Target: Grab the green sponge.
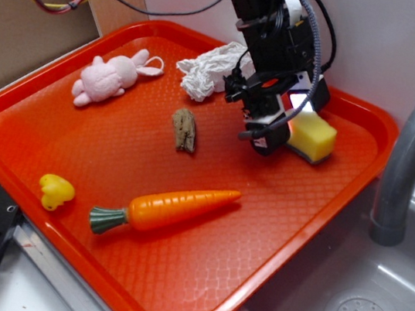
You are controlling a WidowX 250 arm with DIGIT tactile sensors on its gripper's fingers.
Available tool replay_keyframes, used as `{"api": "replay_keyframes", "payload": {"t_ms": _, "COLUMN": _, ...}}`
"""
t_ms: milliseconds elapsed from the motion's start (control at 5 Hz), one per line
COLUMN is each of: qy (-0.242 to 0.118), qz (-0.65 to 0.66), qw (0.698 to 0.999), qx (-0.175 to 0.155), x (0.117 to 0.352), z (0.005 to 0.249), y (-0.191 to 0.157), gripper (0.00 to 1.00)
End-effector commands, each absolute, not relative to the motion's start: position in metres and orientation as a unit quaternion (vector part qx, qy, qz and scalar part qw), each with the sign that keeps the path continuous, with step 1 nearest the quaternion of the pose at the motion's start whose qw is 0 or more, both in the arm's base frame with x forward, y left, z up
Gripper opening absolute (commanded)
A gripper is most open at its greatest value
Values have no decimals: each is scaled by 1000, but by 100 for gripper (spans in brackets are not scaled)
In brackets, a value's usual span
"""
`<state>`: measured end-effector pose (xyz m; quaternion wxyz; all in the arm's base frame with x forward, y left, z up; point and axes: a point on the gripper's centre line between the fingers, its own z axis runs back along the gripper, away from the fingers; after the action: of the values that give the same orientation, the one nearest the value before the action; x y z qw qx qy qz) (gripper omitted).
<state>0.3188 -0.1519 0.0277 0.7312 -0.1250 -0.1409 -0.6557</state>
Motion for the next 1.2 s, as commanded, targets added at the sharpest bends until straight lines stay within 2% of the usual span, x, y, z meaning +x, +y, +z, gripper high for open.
{"api": "replay_keyframes", "payload": {"t_ms": 0, "qy": -135, "qz": -537, "qw": 832, "qx": -35, "x": 296, "z": 81, "y": -137, "gripper": 0}}
{"api": "replay_keyframes", "payload": {"t_ms": 200, "qy": -151, "qz": -429, "qw": 891, "qx": -15, "x": 283, "z": 127, "y": -109, "gripper": 0}}
{"api": "replay_keyframes", "payload": {"t_ms": 400, "qy": -166, "qz": -312, "qw": 935, "qx": -7, "x": 259, "z": 168, "y": -100, "gripper": 0}}
{"api": "replay_keyframes", "payload": {"t_ms": 600, "qy": -113, "qz": -199, "qw": 973, "qx": 29, "x": 245, "z": 184, "y": -95, "gripper": 0}}
{"api": "replay_keyframes", "payload": {"t_ms": 800, "qy": -26, "qz": -86, "qw": 994, "qx": 68, "x": 240, "z": 196, "y": -103, "gripper": 0}}
{"api": "replay_keyframes", "payload": {"t_ms": 1000, "qy": 50, "qz": -1, "qw": 995, "qx": 89, "x": 253, "z": 195, "y": -115, "gripper": 0}}
